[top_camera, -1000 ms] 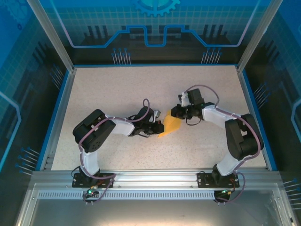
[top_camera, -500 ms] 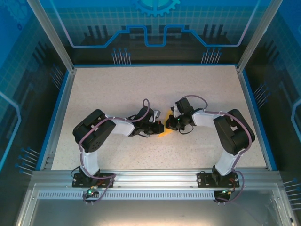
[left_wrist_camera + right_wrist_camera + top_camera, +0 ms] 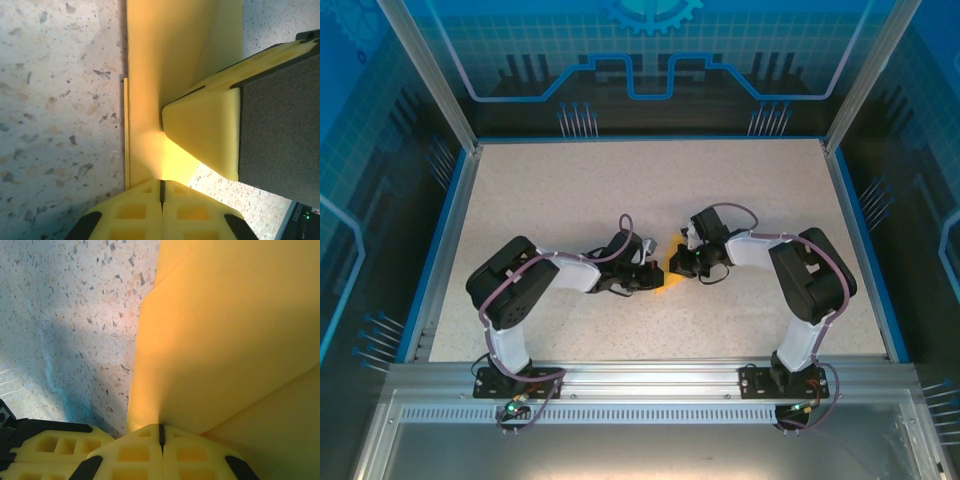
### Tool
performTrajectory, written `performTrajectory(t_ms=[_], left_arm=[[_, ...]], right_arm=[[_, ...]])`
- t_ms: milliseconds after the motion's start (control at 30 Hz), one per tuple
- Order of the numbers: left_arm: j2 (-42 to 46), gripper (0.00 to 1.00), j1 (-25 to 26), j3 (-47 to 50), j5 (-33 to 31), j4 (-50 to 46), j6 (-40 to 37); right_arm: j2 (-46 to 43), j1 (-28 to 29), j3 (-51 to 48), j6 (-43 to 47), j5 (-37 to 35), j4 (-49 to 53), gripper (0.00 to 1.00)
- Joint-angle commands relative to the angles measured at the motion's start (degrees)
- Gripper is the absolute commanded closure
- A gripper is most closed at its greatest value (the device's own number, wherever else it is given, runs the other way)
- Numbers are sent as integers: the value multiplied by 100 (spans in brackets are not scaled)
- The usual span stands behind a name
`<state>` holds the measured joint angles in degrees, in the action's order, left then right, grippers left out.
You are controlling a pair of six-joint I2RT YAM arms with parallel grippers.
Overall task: Fold a paper plane with a square sheet of paper (pick it up from the middle)
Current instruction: Fourth fold the wing at the center of the table.
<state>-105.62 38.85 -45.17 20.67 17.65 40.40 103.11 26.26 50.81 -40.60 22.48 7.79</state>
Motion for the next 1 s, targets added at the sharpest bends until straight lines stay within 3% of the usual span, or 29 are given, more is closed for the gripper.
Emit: performTrajectory(t_ms=[0,167,433,733,967], left_arm=[[-87,94,66,350,317,-837,-57],[32,94,68,454,284,-1202,-248],[671,94,61,491,-338,-1868,-401],[1110,89,174,468,69,-1025,-101],[1013,87,180,222,-337,-790,-25]], right_arm=[[401,-42,-73,-80,-629,399,97],[517,-47,109,-106,-755,543,96],[605,-52,131,-132,-780,581,96],[701,-50,175,-185,-832,662,96],[764,-51,166,-229,-833,676,96]])
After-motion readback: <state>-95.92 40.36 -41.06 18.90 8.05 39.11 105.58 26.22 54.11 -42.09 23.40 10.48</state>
